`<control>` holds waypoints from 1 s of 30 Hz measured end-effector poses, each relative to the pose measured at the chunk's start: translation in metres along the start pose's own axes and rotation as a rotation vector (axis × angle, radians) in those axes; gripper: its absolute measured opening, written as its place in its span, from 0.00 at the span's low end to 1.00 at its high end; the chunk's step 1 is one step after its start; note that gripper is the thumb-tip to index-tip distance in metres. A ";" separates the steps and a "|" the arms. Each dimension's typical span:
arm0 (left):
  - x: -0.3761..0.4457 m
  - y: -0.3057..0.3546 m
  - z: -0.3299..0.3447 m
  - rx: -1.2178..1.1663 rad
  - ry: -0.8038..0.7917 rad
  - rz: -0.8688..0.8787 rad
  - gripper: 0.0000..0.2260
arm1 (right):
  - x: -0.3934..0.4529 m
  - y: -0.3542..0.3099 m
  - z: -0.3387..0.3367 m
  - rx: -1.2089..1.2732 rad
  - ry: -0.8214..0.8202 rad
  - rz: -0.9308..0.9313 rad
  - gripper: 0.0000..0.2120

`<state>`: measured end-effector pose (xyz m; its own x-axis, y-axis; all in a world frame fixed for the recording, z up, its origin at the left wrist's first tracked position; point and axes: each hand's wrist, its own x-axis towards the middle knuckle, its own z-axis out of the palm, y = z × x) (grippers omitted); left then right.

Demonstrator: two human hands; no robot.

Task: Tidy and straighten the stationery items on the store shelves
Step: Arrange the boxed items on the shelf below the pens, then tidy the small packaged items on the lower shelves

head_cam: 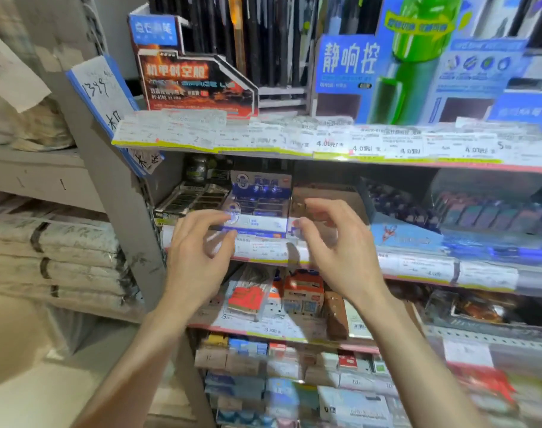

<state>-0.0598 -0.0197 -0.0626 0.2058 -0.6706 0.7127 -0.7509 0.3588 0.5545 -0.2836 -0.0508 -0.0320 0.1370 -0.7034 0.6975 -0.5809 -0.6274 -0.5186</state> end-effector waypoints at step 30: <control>-0.098 -0.108 0.063 -0.431 -0.353 -0.943 0.11 | -0.120 0.039 0.145 0.200 -0.315 0.961 0.14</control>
<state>-0.0390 -0.0334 -0.2194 0.3394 -0.9187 -0.2021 -0.0890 -0.2452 0.9654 -0.2059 -0.0398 -0.2076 -0.0940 -0.9751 -0.2010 -0.4160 0.2219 -0.8819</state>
